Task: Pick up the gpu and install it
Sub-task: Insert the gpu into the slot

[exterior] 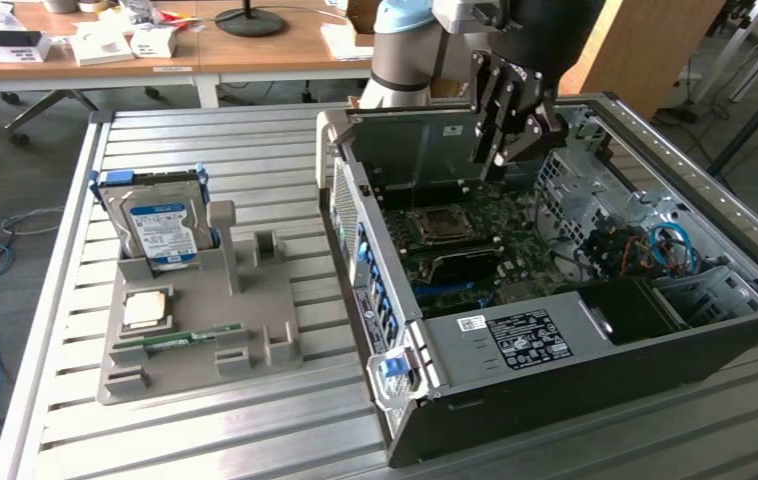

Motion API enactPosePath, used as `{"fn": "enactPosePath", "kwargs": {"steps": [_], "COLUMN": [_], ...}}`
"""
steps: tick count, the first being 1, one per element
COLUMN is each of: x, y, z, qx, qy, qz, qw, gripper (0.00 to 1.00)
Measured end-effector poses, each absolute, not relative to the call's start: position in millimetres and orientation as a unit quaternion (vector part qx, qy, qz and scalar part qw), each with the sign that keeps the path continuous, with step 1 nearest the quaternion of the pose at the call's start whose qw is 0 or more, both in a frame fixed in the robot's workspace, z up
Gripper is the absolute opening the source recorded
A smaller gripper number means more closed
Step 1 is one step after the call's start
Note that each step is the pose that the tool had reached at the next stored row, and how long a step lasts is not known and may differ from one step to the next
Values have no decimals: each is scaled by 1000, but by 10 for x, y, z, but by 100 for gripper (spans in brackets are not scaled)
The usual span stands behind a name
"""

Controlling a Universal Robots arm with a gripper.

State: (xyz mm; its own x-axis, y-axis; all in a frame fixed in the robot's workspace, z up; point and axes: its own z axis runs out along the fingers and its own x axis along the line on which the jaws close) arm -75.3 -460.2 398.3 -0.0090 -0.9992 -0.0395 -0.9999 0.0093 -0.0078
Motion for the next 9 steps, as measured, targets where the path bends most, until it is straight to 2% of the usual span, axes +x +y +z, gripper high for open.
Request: {"fn": "enactPosePath", "kwargs": {"steps": [9], "x": [-753], "y": [-4602], "z": [3983], "qx": [-704], "qy": [710], "qz": [11], "qw": [17], "gripper": [34]}}
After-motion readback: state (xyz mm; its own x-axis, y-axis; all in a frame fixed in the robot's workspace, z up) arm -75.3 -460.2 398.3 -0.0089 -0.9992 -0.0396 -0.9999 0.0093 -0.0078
